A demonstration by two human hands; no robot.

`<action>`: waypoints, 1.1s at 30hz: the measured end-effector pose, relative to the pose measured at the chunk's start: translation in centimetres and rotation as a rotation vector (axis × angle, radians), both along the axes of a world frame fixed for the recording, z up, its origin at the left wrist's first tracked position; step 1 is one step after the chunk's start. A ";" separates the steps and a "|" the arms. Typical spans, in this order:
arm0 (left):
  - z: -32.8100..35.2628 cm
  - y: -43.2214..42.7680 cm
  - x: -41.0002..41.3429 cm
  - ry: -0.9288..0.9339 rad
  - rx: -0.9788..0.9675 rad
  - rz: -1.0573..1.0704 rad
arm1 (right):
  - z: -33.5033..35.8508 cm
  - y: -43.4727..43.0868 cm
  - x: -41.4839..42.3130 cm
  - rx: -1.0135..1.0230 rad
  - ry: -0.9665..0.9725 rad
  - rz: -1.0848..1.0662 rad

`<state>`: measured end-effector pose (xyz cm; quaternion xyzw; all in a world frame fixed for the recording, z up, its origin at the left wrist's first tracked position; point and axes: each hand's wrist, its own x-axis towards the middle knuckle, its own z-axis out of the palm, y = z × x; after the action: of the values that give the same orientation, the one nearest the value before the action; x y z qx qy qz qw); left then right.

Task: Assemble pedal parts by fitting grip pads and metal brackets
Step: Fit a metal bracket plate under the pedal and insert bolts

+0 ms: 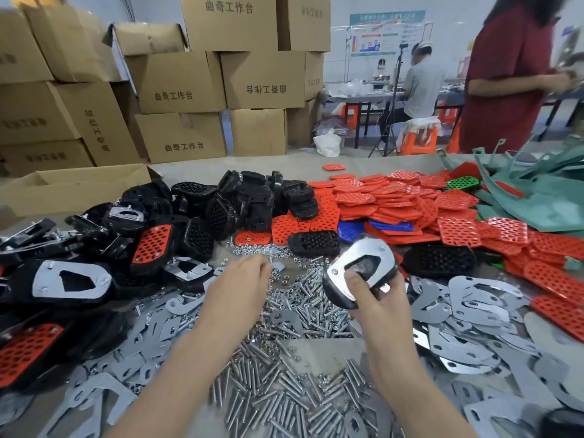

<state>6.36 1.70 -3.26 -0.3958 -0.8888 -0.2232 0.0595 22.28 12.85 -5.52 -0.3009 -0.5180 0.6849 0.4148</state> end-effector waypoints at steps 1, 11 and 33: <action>-0.1 0.2 -1.0 0.019 -0.150 0.026 | 0.1 0.2 0.0 -0.103 0.035 0.019; -1.4 2.9 -2.3 0.109 -0.384 -0.059 | 1.0 0.6 0.5 -0.546 0.323 0.239; -0.4 1.6 -1.7 0.007 -0.225 -0.084 | 0.9 0.5 0.3 -0.454 0.308 0.269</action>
<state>4.70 3.34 -3.69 -0.4375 -0.8907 -0.1229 0.0085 22.59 13.33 -4.59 -0.2072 -0.3180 0.8695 0.3160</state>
